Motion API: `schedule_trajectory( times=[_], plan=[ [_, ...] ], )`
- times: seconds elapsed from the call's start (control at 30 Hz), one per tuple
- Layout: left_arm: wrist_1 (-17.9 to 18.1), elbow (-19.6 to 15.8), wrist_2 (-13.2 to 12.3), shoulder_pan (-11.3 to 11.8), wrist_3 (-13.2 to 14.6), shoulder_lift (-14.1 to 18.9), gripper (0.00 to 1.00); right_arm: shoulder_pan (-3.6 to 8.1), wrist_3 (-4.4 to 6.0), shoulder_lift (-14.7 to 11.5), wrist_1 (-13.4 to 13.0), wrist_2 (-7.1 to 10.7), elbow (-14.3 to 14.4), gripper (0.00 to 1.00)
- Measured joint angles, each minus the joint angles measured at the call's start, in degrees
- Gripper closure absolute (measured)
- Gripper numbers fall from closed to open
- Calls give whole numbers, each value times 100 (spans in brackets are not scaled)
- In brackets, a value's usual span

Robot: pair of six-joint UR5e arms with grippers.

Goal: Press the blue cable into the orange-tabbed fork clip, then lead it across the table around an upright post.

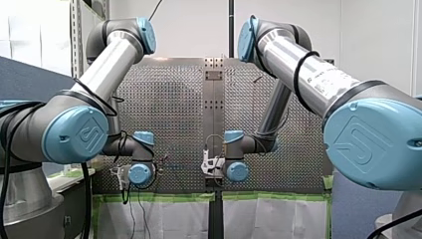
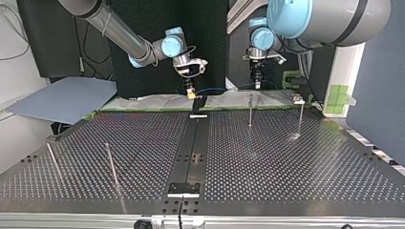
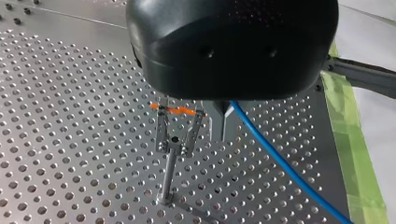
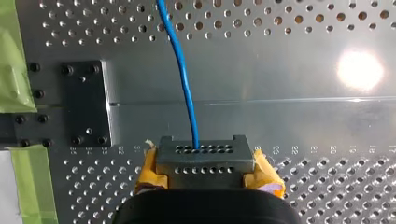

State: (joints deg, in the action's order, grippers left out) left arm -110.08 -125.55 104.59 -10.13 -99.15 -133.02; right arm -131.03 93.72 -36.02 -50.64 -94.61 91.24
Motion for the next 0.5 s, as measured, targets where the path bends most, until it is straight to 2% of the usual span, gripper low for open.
schedule_trajectory(
  times=[0.5],
  plan=[
    [-150,328,-156,187,-126,-7,100,-11,-62,2,18,62,-10,100]
  ],
)
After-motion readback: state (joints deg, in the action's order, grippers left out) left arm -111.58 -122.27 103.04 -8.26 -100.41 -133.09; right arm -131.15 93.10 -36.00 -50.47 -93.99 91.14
